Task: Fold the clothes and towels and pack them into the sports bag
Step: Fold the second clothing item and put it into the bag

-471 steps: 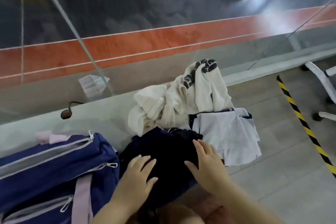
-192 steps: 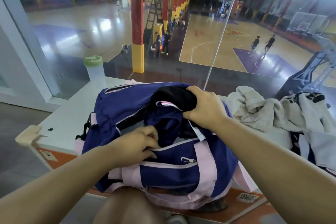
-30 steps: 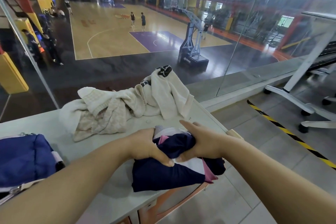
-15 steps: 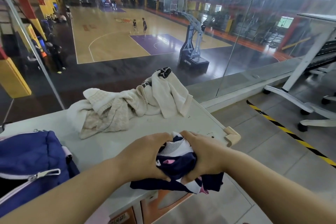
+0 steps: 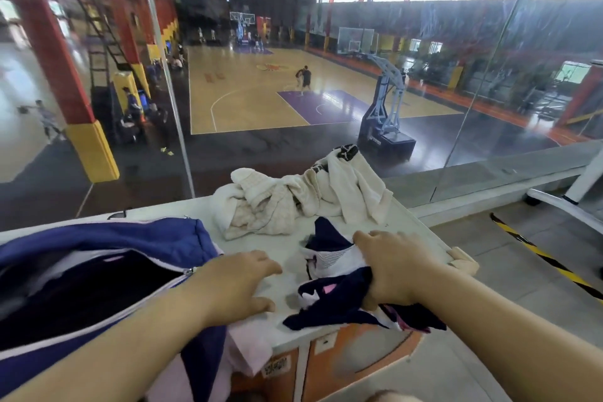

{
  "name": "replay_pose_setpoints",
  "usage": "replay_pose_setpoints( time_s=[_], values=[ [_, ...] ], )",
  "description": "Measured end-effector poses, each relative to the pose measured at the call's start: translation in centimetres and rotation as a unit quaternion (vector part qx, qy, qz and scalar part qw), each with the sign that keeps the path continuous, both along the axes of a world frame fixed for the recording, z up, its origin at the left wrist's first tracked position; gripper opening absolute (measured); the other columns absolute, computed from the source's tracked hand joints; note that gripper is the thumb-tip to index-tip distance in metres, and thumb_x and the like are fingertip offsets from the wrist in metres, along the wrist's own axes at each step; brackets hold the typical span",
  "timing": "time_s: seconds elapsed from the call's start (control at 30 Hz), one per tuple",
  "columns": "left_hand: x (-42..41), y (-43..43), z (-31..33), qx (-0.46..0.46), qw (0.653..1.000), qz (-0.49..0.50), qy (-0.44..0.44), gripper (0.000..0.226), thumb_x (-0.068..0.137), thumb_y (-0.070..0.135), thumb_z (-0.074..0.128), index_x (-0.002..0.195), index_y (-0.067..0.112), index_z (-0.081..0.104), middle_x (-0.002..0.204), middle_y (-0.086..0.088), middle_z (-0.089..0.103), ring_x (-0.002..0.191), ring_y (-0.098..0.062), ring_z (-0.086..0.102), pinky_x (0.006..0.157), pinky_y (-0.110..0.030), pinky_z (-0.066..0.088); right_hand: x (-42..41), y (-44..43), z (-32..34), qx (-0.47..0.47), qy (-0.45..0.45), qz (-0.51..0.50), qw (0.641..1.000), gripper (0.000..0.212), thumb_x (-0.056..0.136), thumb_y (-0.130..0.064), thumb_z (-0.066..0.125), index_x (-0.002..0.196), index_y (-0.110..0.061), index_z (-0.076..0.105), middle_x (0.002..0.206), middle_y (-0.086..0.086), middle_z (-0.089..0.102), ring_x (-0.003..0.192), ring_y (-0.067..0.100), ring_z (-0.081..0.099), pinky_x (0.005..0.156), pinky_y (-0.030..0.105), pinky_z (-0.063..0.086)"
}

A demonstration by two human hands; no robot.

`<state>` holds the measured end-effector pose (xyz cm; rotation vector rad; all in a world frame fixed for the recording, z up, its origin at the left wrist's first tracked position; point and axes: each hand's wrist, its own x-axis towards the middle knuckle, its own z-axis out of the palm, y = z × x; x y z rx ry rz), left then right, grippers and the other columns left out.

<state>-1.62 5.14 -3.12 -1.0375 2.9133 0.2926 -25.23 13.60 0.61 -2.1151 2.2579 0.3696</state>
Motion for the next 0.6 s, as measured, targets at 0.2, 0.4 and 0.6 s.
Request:
replay_pose_setpoints(
  time_s=[0.2, 0.4, 0.6],
  values=[
    [9.7, 0.4, 2.1, -0.077, 0.987, 0.105, 0.099, 0.036, 0.083, 0.053, 0.059, 0.112, 0.033, 0.060, 0.106, 0.016, 0.062, 0.099, -0.006, 0.057, 0.082, -0.022, 0.044, 4.5, -1.3, 2.7, -0.076, 0.004, -0.009, 0.997, 0.073, 0.048, -0.060, 0.072, 0.106, -0.026, 0.042, 0.092, -0.008, 0.053, 0.076, 0.022, 0.048, 0.068, 0.035, 0.043],
    [19.2, 1.7, 3.3, -0.081, 0.970, 0.190, 0.128, 0.025, 0.083, 0.057, 0.055, 0.095, 0.037, 0.063, 0.093, 0.021, 0.061, 0.083, -0.001, 0.055, 0.076, -0.025, 0.048, 10.5, -2.5, 5.3, -0.192, -0.066, 0.004, 0.979, 0.072, 0.045, -0.065, 0.069, 0.100, -0.027, 0.040, 0.092, -0.008, 0.054, 0.080, 0.022, 0.048, 0.066, 0.035, 0.044],
    [27.6, 3.5, 2.7, -0.056, 0.958, 0.270, 0.084, 0.019, 0.087, 0.056, 0.048, 0.080, 0.043, 0.059, 0.085, 0.019, 0.066, 0.079, -0.001, 0.059, 0.075, -0.030, 0.050, 17.7, -3.4, 6.3, -0.261, -0.188, 0.050, 0.945, 0.074, 0.046, -0.063, 0.074, 0.102, -0.027, 0.043, 0.090, -0.006, 0.056, 0.085, 0.027, 0.058, 0.073, 0.039, 0.049]
  ],
)
